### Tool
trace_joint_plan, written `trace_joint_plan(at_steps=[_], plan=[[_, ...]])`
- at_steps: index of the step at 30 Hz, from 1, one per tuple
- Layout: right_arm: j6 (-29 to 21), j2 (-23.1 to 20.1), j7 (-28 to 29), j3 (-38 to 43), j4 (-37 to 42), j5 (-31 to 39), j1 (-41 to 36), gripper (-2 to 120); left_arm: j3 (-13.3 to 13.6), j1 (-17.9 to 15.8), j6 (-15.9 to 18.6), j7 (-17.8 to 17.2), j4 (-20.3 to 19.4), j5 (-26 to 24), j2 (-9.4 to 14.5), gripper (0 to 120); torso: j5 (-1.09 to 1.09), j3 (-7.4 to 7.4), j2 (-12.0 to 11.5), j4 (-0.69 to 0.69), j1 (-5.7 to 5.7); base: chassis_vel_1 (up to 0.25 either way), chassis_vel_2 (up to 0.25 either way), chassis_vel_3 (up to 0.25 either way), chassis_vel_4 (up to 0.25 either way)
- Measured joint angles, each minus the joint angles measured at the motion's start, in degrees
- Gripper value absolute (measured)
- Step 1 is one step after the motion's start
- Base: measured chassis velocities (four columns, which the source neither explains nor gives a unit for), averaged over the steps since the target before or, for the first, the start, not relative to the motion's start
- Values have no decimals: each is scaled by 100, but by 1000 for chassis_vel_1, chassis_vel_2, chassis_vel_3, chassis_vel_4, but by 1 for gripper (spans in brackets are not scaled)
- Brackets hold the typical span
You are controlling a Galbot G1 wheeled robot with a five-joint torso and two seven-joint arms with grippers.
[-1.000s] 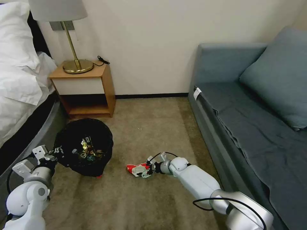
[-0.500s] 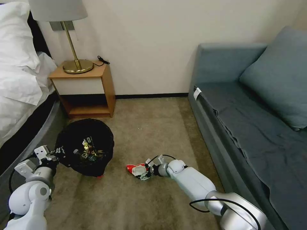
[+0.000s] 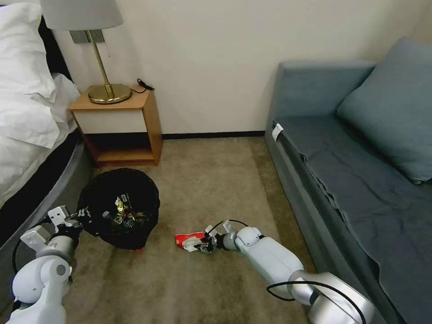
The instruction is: Pick up the trash bin, then pick up the garbage on the floor and place it into the trash bin.
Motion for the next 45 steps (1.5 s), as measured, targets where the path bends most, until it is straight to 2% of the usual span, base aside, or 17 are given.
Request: trace_joint_plan(at_steps=[1, 3, 6, 7, 16, 25, 28, 29, 33, 34, 37, 39, 45], plan=[[4, 0, 8, 9, 1, -1, -6, 17, -2, -1, 0, 0, 1, 0, 1, 4, 0, 0, 0, 0, 0, 0, 0, 0, 0], [6, 0, 14, 12, 3, -2, -9, 16, -3, -2, 0, 0, 2, 0, 1, 4, 0, 0, 0, 1, 0, 0, 0, 0, 0], [12, -24, 135, 86, 98, 18, -34, 1, -1, -4, 0, 2, 13, 0, -6, 4, 1, 0, 0, 1, 0, 0, 0, 0, 0], [12, -62, 182, 109, 164, 44, -36, 0, 9, -5, 0, 2, 16, 1, -13, 4, 1, 0, 0, 1, 0, 0, 0, 0, 0], [26, -392, 607, 451, 831, 108, -130, 0, 101, -40, 11, -1, 3, 5, -35, 4, 1, 0, 0, 1, 0, 0, 0, 0, 0], [190, -911, 1385, 1134, 2093, 91, -176, 0, 164, -10, 52, -1, -29, -37, -9, 4, 1, 0, 0, 0, 0, 0, 0, 0, 0], [176, -1136, 1662, 1299, 2681, 355, -78, 0, 232, 22, 105, 17, -22, -144, -18, 4, 2, 0, 0, 0, 0, 0, 0, 0, 0], [176, -1136, 1662, 1299, 2681, 355, -78, 0, 232, 22, 105, 17, -22, -144, -18, 4, 2, 0, 0, 0, 0, 0, 0, 0, 0], [73, -1406, 1990, 1254, 3641, 866, 68, 0, 360, 48, 219, 44, -58, -297, -132, 4, 0, 1, 0, 0, 0, 0, 0, 0, 0], [73, -1406, 1990, 1254, 3641, 866, 68, 0, 360, 48, 219, 44, -58, -297, -132, 4, 0, 1, 0, 0, 0, 0, 0, 0, 0], [-6, -1609, 2169, 1040, 4394, 1160, 177, 0, 487, 9, 281, 49, -90, -326, -216, 4, 0, 0, 0, 0, 0, 0, 0, 0, 0], [-23, -1659, 2245, 950, 4607, 1268, 195, 0, 520, -12, 295, 49, -87, -326, -231, 4, 0, 0, 0, 0, 0, 0, 0, 0, 0], [-102, -1746, 2514, 462, 5738, 1759, 219, 0, 698, -161, 338, 58, 197, -218, -258, 4, 0, 0, 0, 2, 0, 0, 0, 0, 0]])
